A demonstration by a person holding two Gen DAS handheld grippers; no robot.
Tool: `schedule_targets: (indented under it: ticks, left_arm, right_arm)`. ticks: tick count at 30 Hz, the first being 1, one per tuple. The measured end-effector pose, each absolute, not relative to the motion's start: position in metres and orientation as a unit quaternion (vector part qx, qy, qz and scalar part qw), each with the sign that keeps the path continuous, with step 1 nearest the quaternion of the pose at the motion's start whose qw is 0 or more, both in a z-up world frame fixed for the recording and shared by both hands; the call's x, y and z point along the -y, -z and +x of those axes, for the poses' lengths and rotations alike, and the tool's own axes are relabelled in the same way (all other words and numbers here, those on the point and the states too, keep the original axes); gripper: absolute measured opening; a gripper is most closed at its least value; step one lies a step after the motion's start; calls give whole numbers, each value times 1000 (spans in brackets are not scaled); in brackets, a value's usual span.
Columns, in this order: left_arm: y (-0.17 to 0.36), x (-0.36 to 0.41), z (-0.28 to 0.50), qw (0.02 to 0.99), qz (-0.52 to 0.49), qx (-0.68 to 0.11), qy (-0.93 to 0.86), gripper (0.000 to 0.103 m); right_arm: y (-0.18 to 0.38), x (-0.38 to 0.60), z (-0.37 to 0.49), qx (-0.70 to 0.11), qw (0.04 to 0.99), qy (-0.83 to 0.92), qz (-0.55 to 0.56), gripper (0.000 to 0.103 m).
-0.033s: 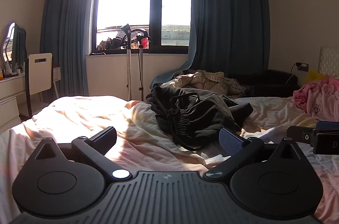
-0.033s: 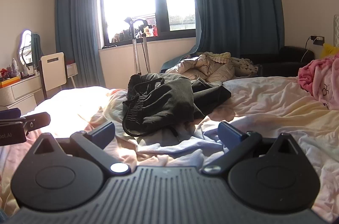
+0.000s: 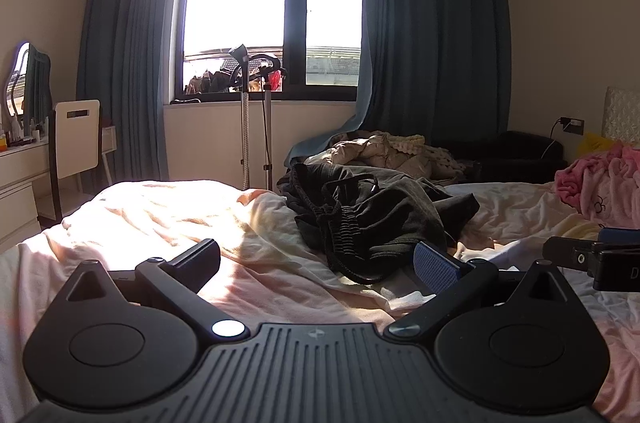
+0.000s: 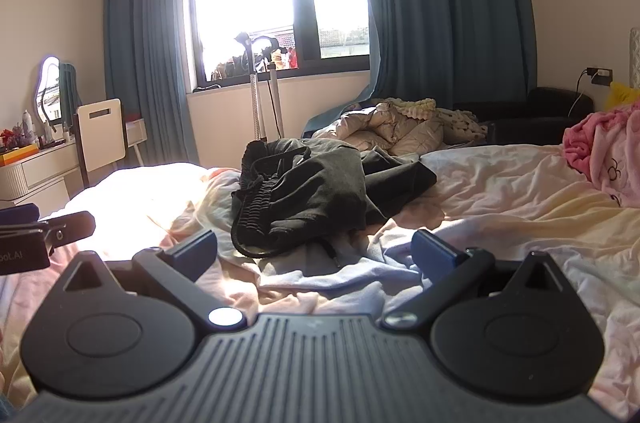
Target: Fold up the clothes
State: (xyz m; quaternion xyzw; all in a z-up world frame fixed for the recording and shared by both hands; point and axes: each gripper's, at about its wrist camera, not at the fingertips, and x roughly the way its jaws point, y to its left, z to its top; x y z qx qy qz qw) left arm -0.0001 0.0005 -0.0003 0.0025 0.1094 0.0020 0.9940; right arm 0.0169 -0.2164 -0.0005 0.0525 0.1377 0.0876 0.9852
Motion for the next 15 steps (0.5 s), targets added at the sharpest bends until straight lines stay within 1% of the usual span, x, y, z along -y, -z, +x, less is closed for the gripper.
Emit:
schedule_targets:
  ticks: [5,15]
  left_arm:
    - [-1,-2,4,992,1,-126,-5,103]
    - [3,0,1,993,-2,-119,-5,103]
  right_arm:
    - [2,216,17,-129,986,-89,51,103]
    - [-1,219,14,-125,987,-86,54,103]
